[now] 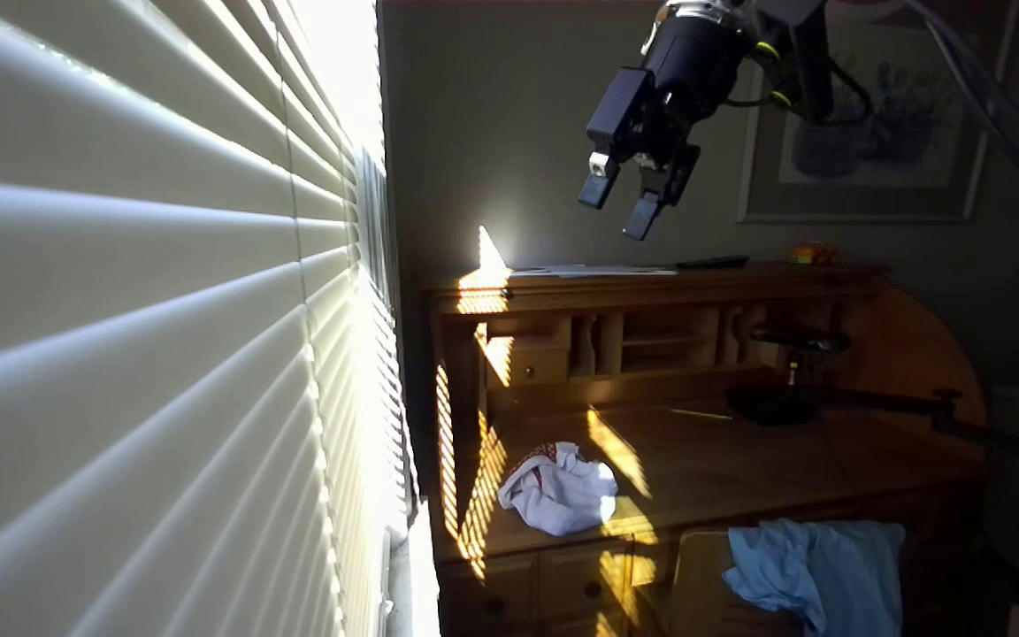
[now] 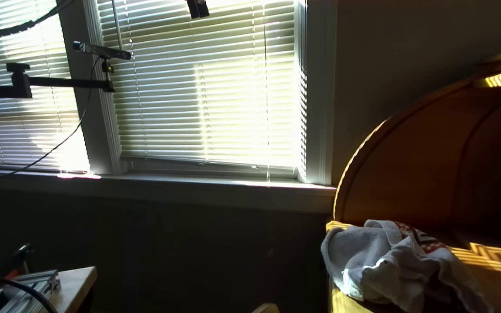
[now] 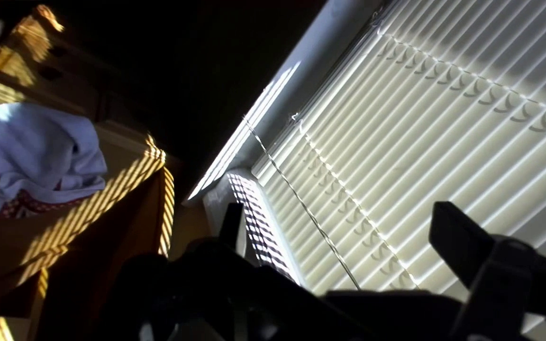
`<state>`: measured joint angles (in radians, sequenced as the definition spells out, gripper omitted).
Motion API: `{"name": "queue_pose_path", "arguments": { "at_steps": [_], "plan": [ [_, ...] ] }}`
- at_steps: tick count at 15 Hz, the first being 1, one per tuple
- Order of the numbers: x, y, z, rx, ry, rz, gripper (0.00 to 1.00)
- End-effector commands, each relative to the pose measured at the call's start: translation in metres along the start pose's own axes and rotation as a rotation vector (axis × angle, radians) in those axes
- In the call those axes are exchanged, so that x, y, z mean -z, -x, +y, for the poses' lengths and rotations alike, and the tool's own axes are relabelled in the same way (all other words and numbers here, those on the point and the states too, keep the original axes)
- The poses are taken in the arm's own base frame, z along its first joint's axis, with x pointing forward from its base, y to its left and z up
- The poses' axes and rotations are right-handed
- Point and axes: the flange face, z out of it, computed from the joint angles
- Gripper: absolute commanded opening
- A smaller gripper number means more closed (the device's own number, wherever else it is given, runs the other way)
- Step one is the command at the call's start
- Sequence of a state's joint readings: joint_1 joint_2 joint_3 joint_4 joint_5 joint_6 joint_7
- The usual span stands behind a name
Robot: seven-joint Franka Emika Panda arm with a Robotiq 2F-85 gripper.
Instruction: Close the curtain
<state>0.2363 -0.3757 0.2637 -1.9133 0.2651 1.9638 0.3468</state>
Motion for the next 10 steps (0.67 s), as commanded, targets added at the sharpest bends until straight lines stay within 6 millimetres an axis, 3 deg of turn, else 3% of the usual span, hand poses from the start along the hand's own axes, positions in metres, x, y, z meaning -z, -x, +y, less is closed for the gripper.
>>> {"name": "queue_pose_path", "arguments": {
  "at_steps": [1, 10],
  "plan": [
    [-0.0016, 0.0016, 0.0022, -0.014, 0.007, -0.004, 1.00],
    [-0.0006, 0.0048, 0.0034, -0.028, 0.013, -0.002, 1.00]
  ]
}}
